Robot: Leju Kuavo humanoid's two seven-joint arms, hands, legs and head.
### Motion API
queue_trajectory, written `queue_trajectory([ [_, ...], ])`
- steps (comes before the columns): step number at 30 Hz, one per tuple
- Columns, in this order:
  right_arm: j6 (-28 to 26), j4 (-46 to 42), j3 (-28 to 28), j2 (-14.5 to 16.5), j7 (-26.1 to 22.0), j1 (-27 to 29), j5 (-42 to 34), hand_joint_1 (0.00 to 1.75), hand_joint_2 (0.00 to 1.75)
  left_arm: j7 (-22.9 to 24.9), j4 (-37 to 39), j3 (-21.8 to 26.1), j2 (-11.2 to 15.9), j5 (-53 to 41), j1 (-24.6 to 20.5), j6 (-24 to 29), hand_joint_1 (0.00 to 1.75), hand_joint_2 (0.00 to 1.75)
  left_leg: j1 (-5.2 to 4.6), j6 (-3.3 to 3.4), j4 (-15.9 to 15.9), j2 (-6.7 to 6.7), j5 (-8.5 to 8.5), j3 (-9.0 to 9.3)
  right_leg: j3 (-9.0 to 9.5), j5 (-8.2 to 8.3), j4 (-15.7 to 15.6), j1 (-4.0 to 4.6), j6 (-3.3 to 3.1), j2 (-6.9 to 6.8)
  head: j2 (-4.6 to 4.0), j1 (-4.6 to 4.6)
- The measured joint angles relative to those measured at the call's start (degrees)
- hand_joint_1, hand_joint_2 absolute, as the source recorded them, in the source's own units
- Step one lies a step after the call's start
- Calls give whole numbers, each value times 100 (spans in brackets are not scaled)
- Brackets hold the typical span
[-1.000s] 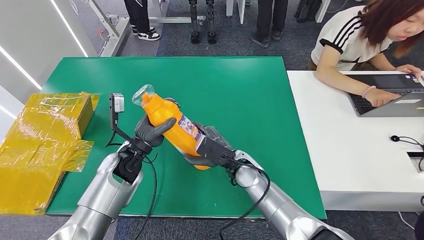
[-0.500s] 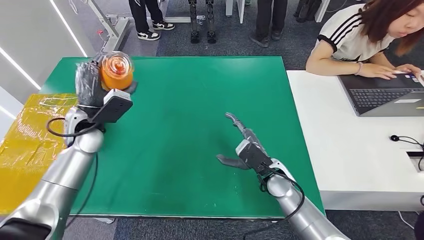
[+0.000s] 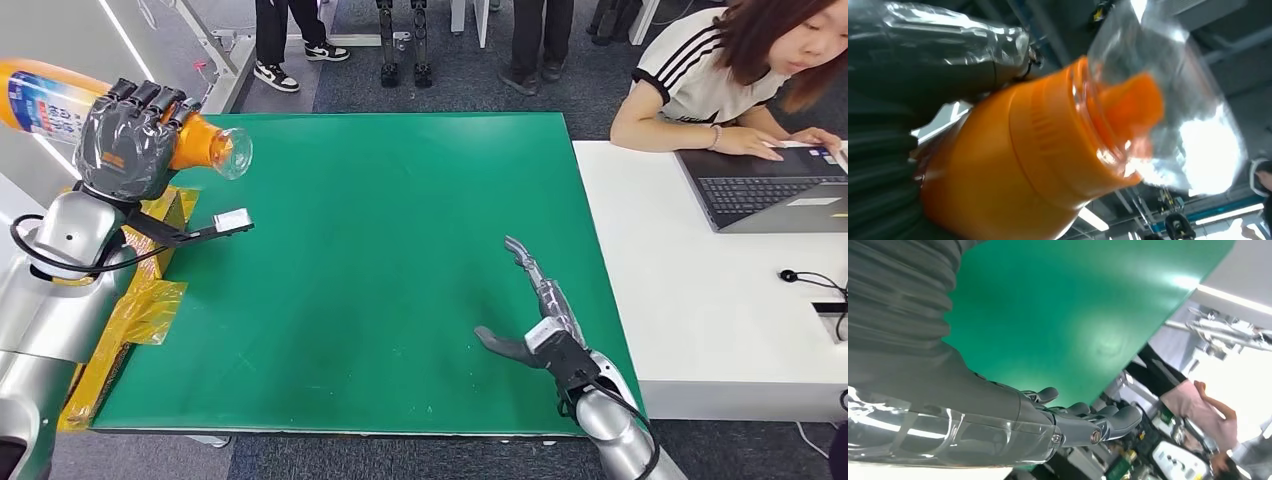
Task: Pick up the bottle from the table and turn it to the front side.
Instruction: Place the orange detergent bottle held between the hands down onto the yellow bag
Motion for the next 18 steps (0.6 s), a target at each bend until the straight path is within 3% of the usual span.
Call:
queue_trajectory([
  [4, -24, -589, -373, -50, -46, 499, 91, 0, 175, 856, 250, -437, 341, -348, -15, -989, 175, 175, -1, -3, -5, 4, -2, 0, 1, -1, 0, 0, -1, 4, 0, 0],
  [7, -56, -986, -647, -53, -86, 942, 220, 0, 175, 1233, 500, -685, 607, -229, 146, -1618, 175, 175, 0, -5, -7, 17, -6, -2, -6, -1, 0, 0, -1, 19, 0, -1],
  [13, 9, -1465, -967, -51, -161, 1463, 324, 0, 175, 1571, 764, -802, 1043, 87, 610, -2673, 175, 175, 0, -9, -8, 27, -13, -4, -12, -4, 0, 0, -1, 29, 0, -1],
  [18, 124, -1616, -1037, -48, -133, 1547, 401, 0, 175, 1501, 1337, -810, 1046, 292, 877, -2910, 175, 175, 0, -9, -8, 20, -13, -4, -10, -7, -1, 0, 3, 21, 0, 0],
])
